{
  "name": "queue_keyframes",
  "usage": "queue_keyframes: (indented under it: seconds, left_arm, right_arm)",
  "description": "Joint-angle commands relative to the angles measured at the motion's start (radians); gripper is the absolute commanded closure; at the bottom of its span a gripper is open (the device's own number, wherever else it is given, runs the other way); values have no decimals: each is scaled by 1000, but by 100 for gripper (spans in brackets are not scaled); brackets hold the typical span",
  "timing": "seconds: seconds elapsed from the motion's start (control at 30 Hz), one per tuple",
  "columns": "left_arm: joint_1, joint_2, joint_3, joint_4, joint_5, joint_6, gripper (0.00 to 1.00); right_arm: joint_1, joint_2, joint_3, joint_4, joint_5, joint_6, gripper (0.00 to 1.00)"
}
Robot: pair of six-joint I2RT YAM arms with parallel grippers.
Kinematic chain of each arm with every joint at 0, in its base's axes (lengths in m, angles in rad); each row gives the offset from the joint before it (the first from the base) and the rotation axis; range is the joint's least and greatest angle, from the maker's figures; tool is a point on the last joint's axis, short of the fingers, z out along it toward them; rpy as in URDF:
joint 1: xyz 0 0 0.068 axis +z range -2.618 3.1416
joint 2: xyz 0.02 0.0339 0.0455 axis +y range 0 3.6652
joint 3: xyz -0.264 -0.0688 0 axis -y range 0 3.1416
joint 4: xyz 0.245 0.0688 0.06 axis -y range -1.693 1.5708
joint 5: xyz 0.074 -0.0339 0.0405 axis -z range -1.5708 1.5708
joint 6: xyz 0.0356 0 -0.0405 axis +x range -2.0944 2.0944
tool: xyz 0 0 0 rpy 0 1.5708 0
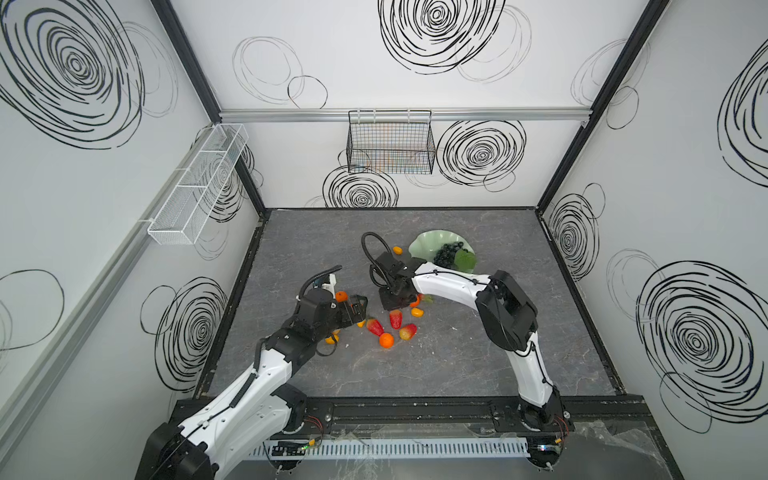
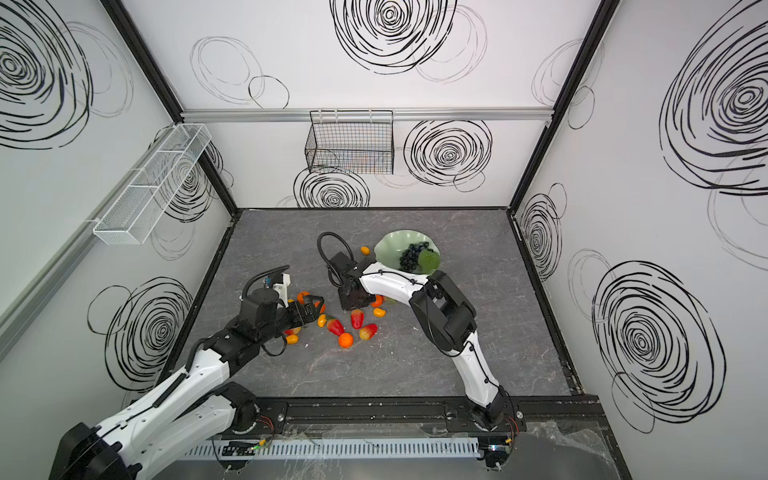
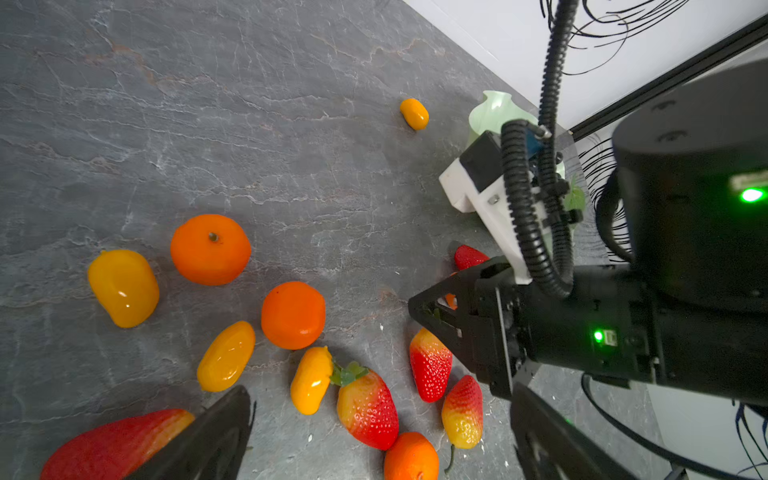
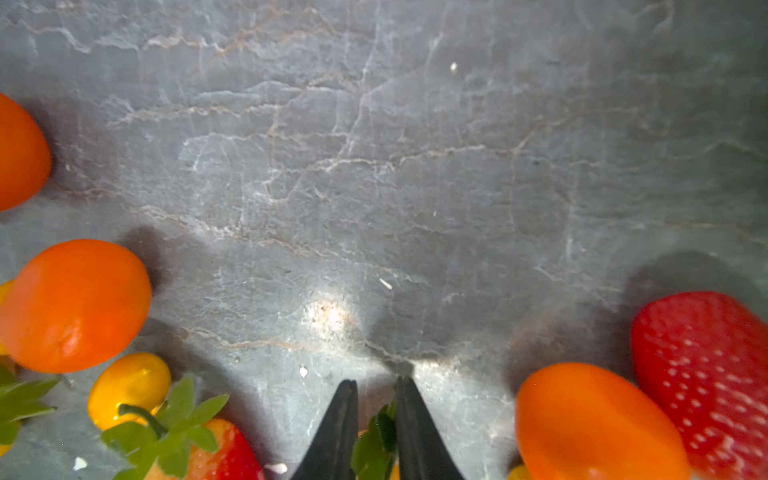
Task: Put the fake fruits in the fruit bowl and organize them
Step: 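Lower the right gripper onto a red-yellow strawberry and grip its leaves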
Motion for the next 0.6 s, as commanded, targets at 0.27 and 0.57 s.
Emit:
queue_keyframes:
  seconds: [0.27,0.57]
  left_arm:
    - [4,-26,-7,14,-26,28,0]
    - [-32,-34,21,29,-50,83,0]
  right_arm:
    - [7,-45,-7,21,-13,18,90]
    - [0,-165,-80,76,-41,20,94]
